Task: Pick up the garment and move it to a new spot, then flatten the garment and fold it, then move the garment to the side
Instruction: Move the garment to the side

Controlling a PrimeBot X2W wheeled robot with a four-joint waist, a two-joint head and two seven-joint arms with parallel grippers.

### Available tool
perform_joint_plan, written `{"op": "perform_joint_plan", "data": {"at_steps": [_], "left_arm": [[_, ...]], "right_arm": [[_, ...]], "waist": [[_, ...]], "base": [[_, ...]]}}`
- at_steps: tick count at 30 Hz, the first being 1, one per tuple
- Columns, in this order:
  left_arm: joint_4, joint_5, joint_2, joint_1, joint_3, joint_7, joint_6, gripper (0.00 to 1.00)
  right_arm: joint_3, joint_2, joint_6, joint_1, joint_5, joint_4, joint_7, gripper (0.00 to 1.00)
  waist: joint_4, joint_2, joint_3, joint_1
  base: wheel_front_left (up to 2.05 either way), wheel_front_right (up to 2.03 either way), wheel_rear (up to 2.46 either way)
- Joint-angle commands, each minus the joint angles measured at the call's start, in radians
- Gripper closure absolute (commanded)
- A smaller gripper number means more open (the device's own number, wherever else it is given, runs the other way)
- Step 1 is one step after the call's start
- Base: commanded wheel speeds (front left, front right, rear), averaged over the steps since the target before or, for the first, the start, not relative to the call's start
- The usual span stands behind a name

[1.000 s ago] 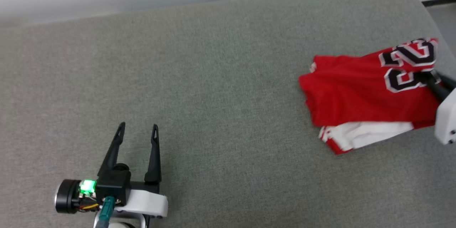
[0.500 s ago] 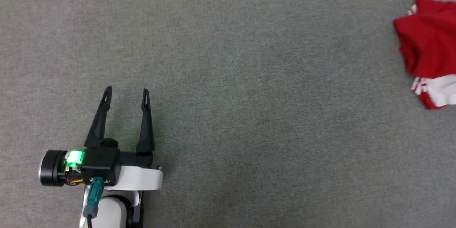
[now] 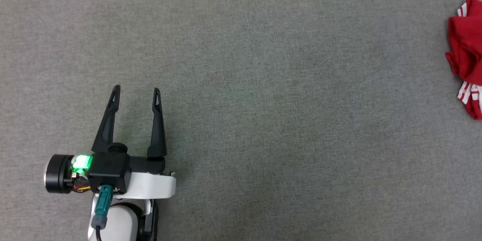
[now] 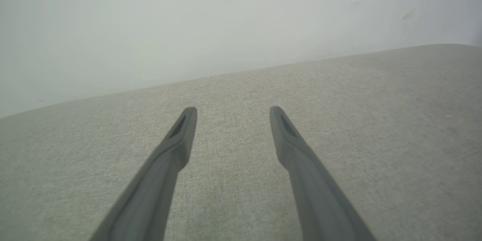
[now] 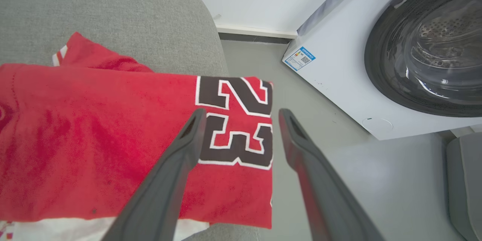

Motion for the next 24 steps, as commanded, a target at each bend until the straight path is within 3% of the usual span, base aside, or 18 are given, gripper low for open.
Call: {"op": "perform_joint_plan", "data": {"at_steps": [1, 10, 16, 24], "left_arm": [[0.004, -0.002, -0.003, 0.015, -0.005, -0.002, 0.005, 0.0], [0.02, -0.021, -0.009, 0.08, -0.002, -0.002, 0.022, 0.0], [0.035, -0.034, -0.01, 0.13, 0.011, -0.002, 0.019, 0.0], [0.053, -0.045, -0.013, 0.166, 0.022, -0.002, 0.005, 0.0]], "right_arm": [[-0.011, 0.016, -0.002, 0.011, -0.01, 0.009, -0.023, 0.0], [-0.068, 0.093, -0.002, 0.094, -0.036, -0.068, -0.233, 0.0], [-0.104, 0.208, -0.002, 0.175, -0.072, -0.214, -0.366, 0.0], [-0.108, 0.346, -0.002, 0.311, -0.111, -0.436, -0.431, 0.0]], "waist": [[0.006, 0.0, -0.027, -0.0001], [0.023, 0.0, -0.16, -0.0001], [0.051, 0.0, -0.245, -0.0001], [0.102, 0.0, -0.317, -0.0001]], "base": [[0.0, 0.0, 0.0], [0.0, 0.0, 0.0], [0.0, 0.0, 0.0], [0.0, 0.0, 0.0]]}}
